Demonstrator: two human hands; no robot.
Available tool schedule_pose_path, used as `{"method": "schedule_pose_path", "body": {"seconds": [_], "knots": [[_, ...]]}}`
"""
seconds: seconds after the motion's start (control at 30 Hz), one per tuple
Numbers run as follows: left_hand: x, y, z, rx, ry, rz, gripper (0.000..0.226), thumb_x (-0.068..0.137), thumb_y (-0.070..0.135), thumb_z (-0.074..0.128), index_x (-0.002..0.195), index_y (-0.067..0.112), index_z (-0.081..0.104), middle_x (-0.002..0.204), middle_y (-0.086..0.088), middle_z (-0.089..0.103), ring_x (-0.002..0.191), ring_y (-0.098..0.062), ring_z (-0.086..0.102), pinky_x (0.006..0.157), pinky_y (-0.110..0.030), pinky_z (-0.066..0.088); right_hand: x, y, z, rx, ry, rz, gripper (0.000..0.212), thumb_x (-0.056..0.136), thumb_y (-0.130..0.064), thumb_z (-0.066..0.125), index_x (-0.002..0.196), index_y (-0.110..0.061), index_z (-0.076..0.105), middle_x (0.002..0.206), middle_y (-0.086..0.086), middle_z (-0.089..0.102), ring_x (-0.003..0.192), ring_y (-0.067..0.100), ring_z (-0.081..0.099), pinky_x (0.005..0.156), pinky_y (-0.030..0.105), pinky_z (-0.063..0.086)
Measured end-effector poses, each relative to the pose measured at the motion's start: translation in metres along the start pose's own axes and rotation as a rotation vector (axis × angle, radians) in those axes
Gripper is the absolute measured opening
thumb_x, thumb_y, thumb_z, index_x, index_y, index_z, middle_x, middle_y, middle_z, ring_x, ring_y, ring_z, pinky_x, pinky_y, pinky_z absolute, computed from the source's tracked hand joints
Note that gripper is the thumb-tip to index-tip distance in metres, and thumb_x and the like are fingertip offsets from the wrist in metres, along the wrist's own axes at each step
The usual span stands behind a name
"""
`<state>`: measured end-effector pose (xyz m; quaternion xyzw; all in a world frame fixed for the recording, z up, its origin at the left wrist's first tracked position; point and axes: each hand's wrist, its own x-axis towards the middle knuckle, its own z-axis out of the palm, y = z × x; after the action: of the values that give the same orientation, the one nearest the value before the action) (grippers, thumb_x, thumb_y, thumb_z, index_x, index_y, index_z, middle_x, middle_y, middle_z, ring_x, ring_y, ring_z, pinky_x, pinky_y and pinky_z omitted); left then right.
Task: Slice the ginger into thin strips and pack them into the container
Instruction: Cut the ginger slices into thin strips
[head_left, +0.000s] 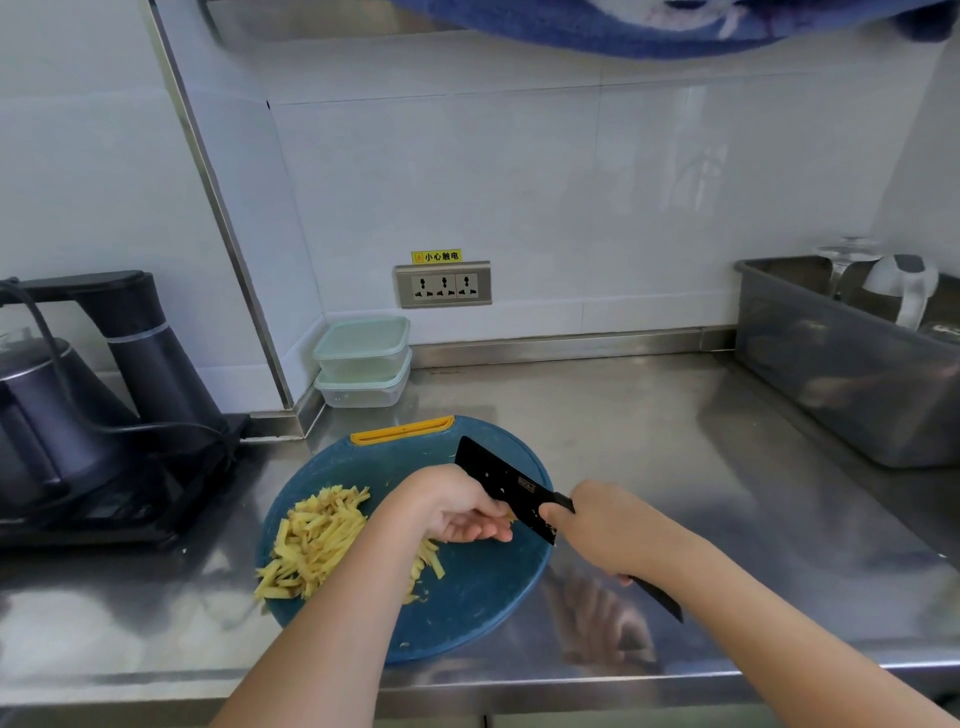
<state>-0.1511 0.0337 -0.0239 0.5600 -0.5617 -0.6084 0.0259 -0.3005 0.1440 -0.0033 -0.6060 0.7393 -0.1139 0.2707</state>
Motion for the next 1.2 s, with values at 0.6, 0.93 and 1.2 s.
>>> {"method": "schedule_pose_path", "body": {"seconds": [0.6, 0.93, 1.2], "knots": [[0.000, -0.003, -0.005, -0.050, -0.034, -0.008, 0.015, 0.095, 0.012, 0.056, 0.090, 0.001, 0.065, 0.066, -0.004, 0.072, 0.045, -0.003, 0.058, 0.045, -0.011, 0.046, 0.015, 0.013, 0.010, 0.330, -0.065, 0.152, 0.045, 0.100, -0.040, 0.043, 0.067, -0.010, 0.048, 0.048, 0.003, 0.046, 0.035, 0.015, 0.039, 0.037, 0.019, 0.037], [0.001, -0.004, -0.007, -0.077, -0.043, -0.006, 0.014, 0.094, 0.011, 0.058, 0.091, 0.000, 0.066, 0.070, -0.007, 0.072, 0.046, -0.004, 0.059, 0.044, -0.012, 0.046, 0.013, 0.012, 0.001, 0.262, -0.046, 0.057, 0.047, 0.100, -0.043, 0.040, 0.067, -0.011, 0.047, 0.046, 0.002, 0.045, 0.035, 0.015, 0.039, 0.038, 0.021, 0.038], [0.003, -0.005, -0.007, -0.080, -0.041, -0.003, 0.014, 0.094, 0.011, 0.057, 0.092, 0.000, 0.065, 0.072, -0.009, 0.072, 0.045, -0.005, 0.059, 0.046, -0.011, 0.047, 0.017, 0.011, 0.007, 0.231, -0.046, 0.053, 0.049, 0.100, -0.044, 0.040, 0.064, -0.011, 0.047, 0.047, 0.004, 0.047, 0.036, 0.017, 0.042, 0.041, 0.022, 0.039]]}}
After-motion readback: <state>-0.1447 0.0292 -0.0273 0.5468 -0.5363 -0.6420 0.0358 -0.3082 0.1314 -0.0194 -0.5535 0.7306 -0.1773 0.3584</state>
